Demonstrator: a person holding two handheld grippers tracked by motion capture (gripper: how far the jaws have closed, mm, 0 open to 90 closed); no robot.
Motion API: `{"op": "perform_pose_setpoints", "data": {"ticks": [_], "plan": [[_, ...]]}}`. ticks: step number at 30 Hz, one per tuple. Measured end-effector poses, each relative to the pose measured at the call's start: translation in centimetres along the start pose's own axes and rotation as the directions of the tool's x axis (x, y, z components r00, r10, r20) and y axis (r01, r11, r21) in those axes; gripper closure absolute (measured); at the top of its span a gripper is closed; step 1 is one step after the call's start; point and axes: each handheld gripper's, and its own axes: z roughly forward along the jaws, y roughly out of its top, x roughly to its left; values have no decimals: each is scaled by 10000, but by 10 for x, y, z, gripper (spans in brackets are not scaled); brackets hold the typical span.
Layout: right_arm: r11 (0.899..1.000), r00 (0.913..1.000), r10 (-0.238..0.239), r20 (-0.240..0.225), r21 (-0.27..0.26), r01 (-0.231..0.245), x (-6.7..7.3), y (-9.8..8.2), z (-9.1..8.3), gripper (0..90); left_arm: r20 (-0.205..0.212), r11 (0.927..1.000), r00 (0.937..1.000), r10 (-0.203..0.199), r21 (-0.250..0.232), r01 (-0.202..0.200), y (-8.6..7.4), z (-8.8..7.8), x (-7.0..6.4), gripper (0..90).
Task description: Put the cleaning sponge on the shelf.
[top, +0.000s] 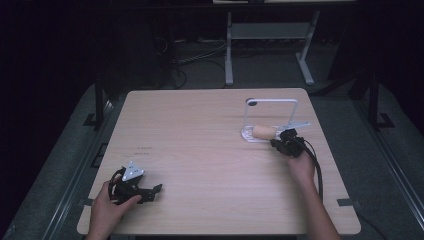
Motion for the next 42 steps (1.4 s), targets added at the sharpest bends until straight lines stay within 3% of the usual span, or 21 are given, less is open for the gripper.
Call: {"op": "perform_pose_setpoints", "data": {"ticks": [10, 25, 31, 36, 40, 41, 42], "plan": [[9998, 9988, 70, 490, -167, -62, -6, 2, 5, 898, 4, 10000, 10000, 2, 3, -2, 0, 0, 0, 126], [9996, 9990, 38, 454, -278, -26, -3, 5, -1, 894, 0, 10000, 10000, 8, 1, -8, 0, 0, 0, 126], [9994, 9990, -263, 354, -193, 270, 7, 6, -8, 793, -7, 10000, 10000, 7, -2, -7, 0, 0, 0, 126], [9994, 9992, -236, 335, -237, 244, 10, 6, -12, 701, -3, 10000, 10000, 9, 21, -9, 0, 0, 0, 126], [9995, 9996, -251, 143, -174, 254, 15, 5, -14, 562, -3, 10000, 10000, 23, 20, -23, 0, 0, 0, 126], [9991, 9992, -399, 71, -158, 400, 20, 5, -15, 490, 0, 10000, 10000, 23, 18, -23, 0, 0, 0, 126], [9991, 9992, -399, 71, -158, 400, 20, 5, -15, 490, -3, 10000, 10000, 24, 17, -24, 0, 0, 0, 126]]}}
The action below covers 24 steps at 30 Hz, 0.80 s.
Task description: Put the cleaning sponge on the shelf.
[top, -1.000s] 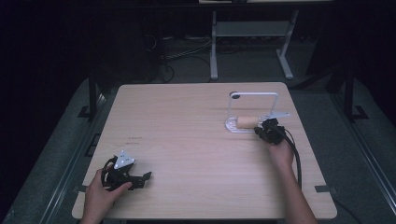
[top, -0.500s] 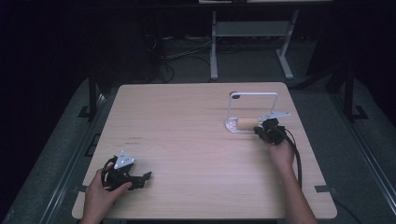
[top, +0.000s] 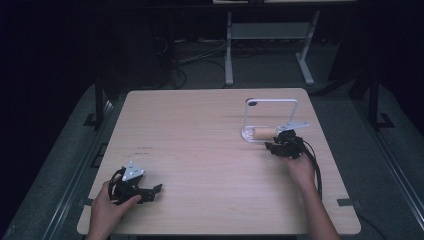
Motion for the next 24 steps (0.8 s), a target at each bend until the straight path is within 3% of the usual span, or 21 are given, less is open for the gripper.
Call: {"op": "perform_pose_setpoints", "data": {"ticks": [7, 15, 24], "plan": [[9990, 9985, -447, -311, 71, 450, 17, 2, 1, 245, -5, 10000, 10000, -7, -28, 7, 0, 0, 0, 126], [9983, 9964, -585, -607, -100, 580, 29, 1, -3, 152, -1, 10000, 10000, 0, -17, 0, 0, 0, 0, 126], [9954, 9912, -954, -922, -175, 942, 50, -9, -8, 111, -7, 10000, 10000, 3, -28, -3, 0, 0, 0, 126]]}}
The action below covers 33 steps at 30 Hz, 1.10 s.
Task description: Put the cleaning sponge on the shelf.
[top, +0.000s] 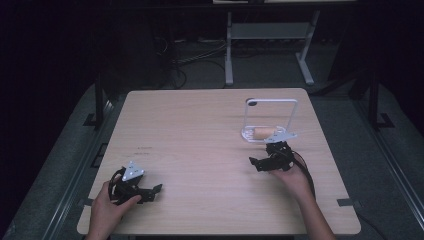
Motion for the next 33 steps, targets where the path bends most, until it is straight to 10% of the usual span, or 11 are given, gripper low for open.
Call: {"op": "perform_pose_setpoints", "data": {"ticks": [33], "plan": [[9979, 9955, -609, -720, -276, 591, 45, -53, -30, 88, -2, 10000, 10000, -1, -1, 1, 0, 0, 0, 126]]}}
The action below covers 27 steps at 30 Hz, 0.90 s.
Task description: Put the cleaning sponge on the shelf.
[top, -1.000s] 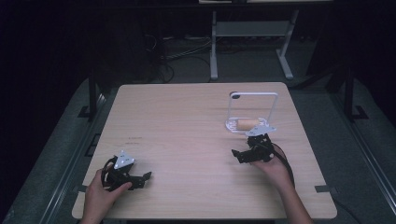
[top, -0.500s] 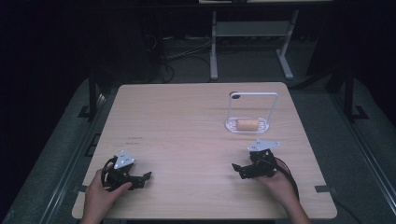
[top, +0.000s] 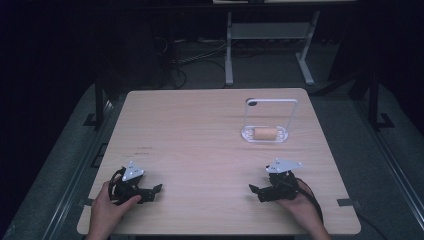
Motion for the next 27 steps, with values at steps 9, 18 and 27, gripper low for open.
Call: {"op": "perform_pose_setpoints", "data": {"ticks": [9, 18, 27], "plan": [[9990, 9993, -353, 122, 288, 350, 5, -7, 11, 83, 0, 10000, 10000, 4, -1, -4, 0, 0, 0, 126], [9989, 9997, -229, -48, 403, 231, 5, -10, 14, 74, 4, 10000, 10000, 5, 12, -5, 0, 0, 0, 126], [9989, 9999, -115, -113, 443, 120, 4, -10, 15, 71, 5, 10000, 10000, 4, 13, -4, 0, 0, 0, 126]]}}
